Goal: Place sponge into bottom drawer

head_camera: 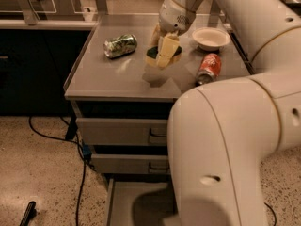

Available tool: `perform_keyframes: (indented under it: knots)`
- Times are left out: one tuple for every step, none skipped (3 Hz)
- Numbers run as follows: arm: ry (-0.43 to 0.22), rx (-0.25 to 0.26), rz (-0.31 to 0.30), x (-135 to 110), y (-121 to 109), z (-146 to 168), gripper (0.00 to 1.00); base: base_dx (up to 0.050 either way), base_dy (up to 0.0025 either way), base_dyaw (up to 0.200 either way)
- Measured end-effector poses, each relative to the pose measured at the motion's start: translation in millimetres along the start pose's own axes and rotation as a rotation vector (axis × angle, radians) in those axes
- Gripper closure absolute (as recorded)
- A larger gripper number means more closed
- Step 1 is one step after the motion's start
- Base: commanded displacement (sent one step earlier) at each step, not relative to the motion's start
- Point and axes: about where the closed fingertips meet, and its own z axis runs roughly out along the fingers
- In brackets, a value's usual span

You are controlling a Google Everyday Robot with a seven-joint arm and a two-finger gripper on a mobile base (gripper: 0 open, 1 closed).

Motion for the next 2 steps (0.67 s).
perform_keyframes:
  knots:
    - [0.015, -0.003, 0.003, -19.2, 37.6, -26.8, 1.0, 0.0, 0.0, 0.0]
    - [0.004, 0.04, 0.001, -23.6, 33.4, -30.8, 1.0, 0.0, 0.0, 0.0]
